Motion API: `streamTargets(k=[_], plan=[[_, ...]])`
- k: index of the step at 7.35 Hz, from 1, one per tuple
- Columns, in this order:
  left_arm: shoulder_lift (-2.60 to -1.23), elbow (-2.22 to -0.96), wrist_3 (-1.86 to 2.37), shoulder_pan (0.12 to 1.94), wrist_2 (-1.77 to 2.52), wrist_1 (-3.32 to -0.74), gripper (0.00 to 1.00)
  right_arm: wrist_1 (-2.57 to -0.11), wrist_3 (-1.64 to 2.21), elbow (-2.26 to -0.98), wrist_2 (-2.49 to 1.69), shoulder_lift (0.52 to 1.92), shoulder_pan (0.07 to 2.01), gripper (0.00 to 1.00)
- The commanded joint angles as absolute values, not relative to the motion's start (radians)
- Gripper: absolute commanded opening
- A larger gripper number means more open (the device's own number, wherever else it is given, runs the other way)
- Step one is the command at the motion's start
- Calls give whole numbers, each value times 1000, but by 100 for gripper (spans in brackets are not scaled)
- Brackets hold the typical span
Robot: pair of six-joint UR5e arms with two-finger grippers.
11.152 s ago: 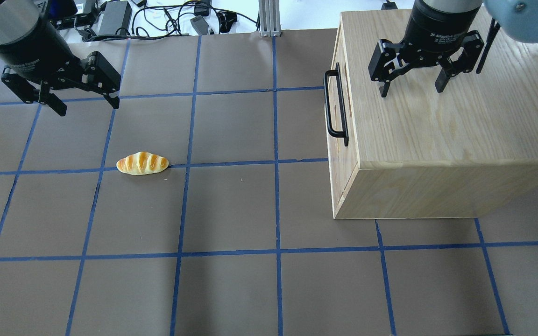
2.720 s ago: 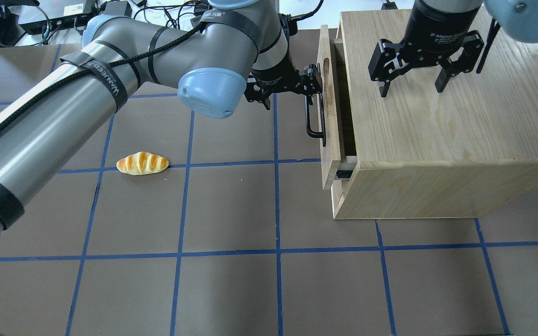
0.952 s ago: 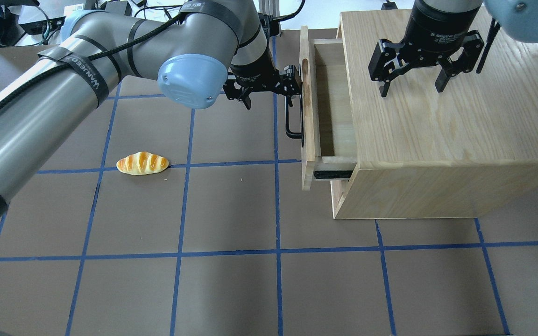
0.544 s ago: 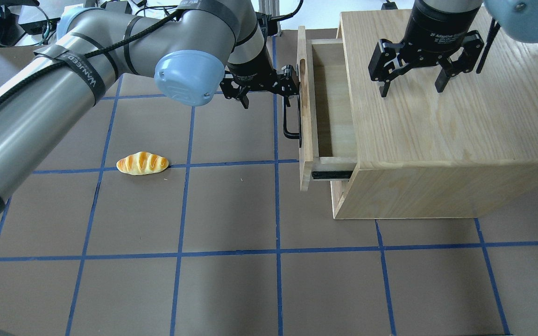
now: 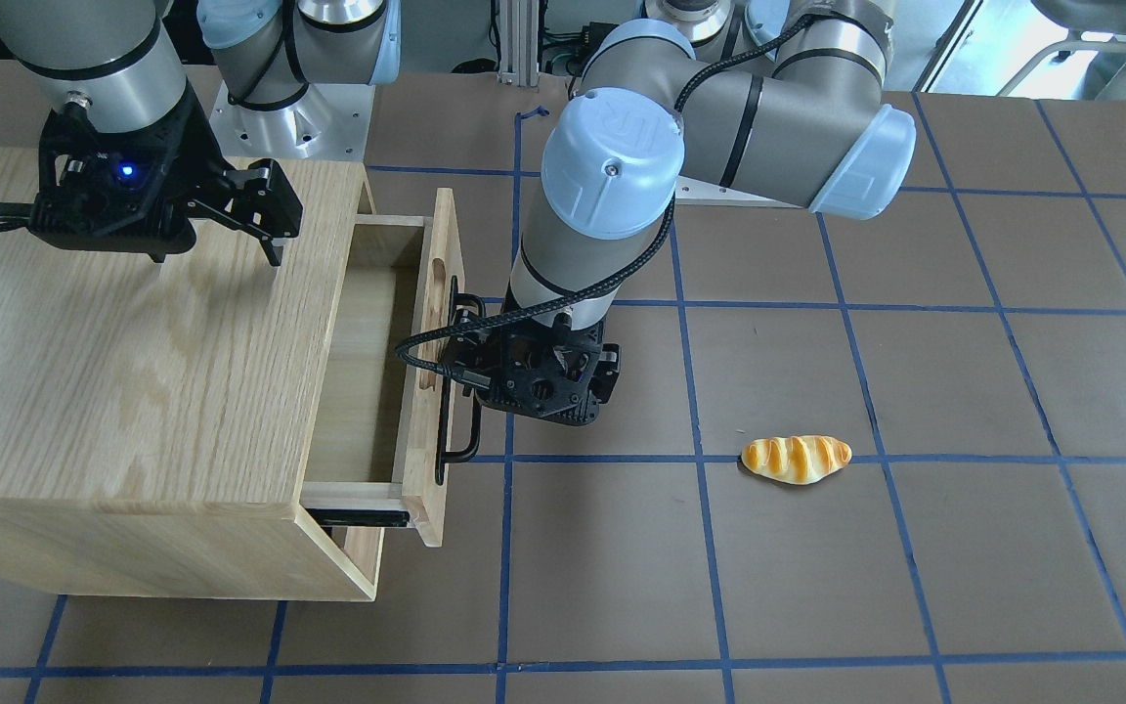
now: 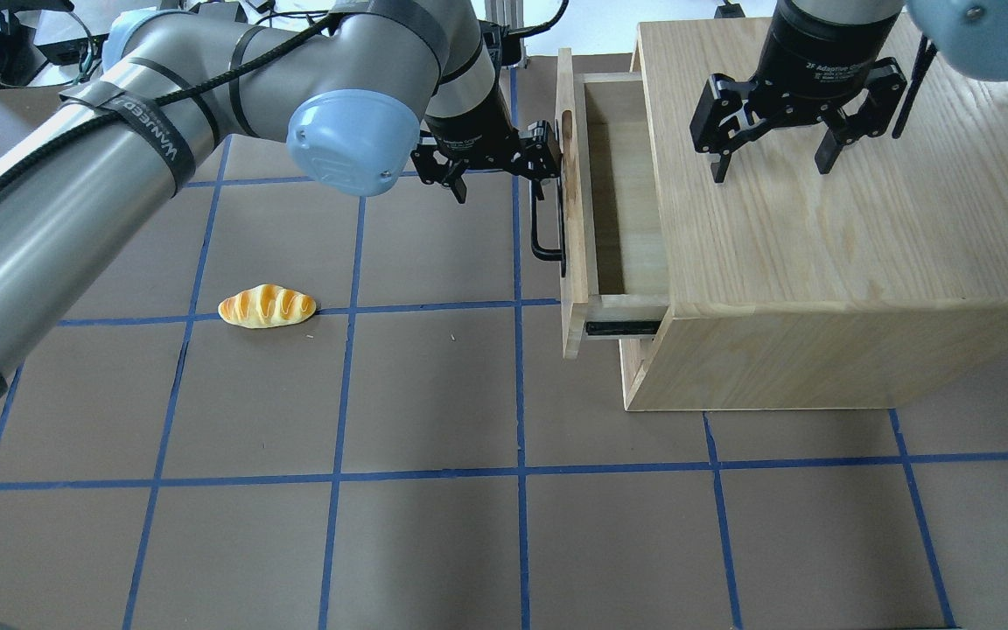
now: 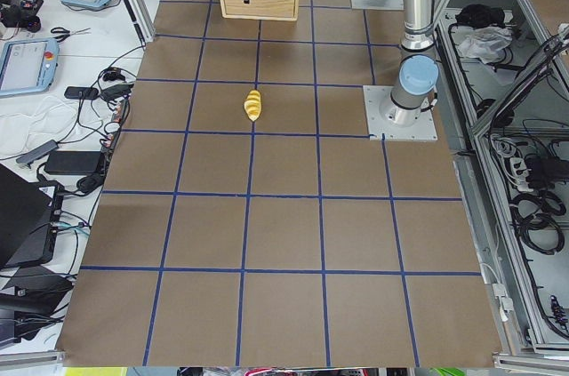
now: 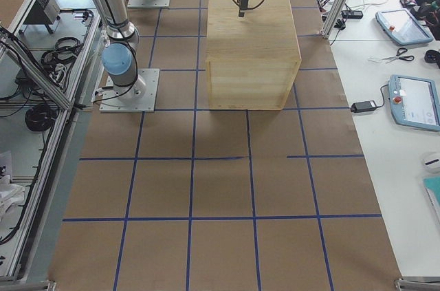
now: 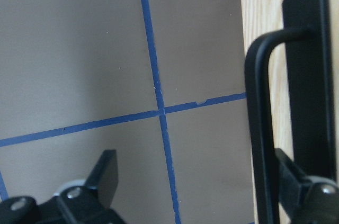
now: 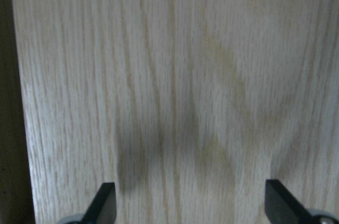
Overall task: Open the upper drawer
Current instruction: 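Keep pulling the drawer outward with the left gripper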
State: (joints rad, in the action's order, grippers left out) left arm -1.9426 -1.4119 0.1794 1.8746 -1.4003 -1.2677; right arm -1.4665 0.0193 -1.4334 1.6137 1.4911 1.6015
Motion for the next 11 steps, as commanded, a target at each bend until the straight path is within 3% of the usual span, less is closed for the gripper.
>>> streamTargets(k=[1,11], plan=[[-1933,-1413,179,1875,-1401,-1296,100,-1466,20,-1433,1614,1491,1600,100],[-1939,-1414,124,1836,-1410,-1298,100,-1466,18,-1433,1614,1491,1601,100]])
